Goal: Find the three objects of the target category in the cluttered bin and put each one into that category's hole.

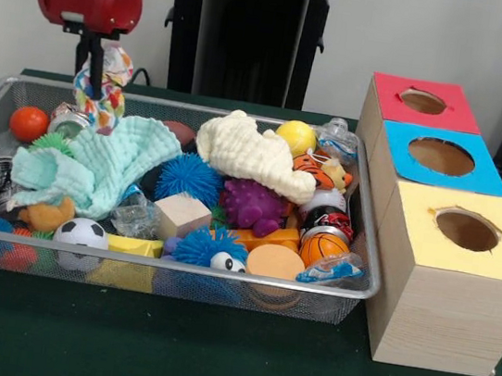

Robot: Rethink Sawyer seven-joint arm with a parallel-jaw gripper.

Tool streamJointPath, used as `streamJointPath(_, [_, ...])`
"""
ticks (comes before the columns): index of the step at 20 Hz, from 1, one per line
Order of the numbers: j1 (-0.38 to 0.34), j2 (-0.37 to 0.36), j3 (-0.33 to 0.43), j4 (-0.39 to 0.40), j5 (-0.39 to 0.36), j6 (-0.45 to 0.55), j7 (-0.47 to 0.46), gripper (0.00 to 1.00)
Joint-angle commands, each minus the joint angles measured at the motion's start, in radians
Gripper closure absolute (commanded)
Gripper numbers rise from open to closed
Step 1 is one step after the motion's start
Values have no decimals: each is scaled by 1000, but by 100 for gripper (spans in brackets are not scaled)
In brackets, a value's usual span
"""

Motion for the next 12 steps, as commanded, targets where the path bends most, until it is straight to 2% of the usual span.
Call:
streamJointPath(1, [67,-2,-81,91,110,25,247,100])
streamJointPath(12, [225,-9,-143,170,309,-58,342,100])
